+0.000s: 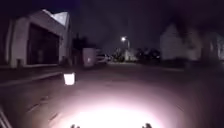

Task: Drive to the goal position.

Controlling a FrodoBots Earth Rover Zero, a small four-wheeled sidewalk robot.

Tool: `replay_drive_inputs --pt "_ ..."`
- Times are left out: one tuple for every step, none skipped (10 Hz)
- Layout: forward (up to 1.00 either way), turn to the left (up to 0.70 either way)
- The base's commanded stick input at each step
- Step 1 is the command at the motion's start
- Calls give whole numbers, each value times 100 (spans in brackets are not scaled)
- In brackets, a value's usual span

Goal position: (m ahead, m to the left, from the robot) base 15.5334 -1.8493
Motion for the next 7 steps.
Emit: replay_drive_inputs --pt "100 0" --pt "100 0" --pt "100 0" --pt "100 0" --pt "100 0" --pt "100 0" --pt "100 0"
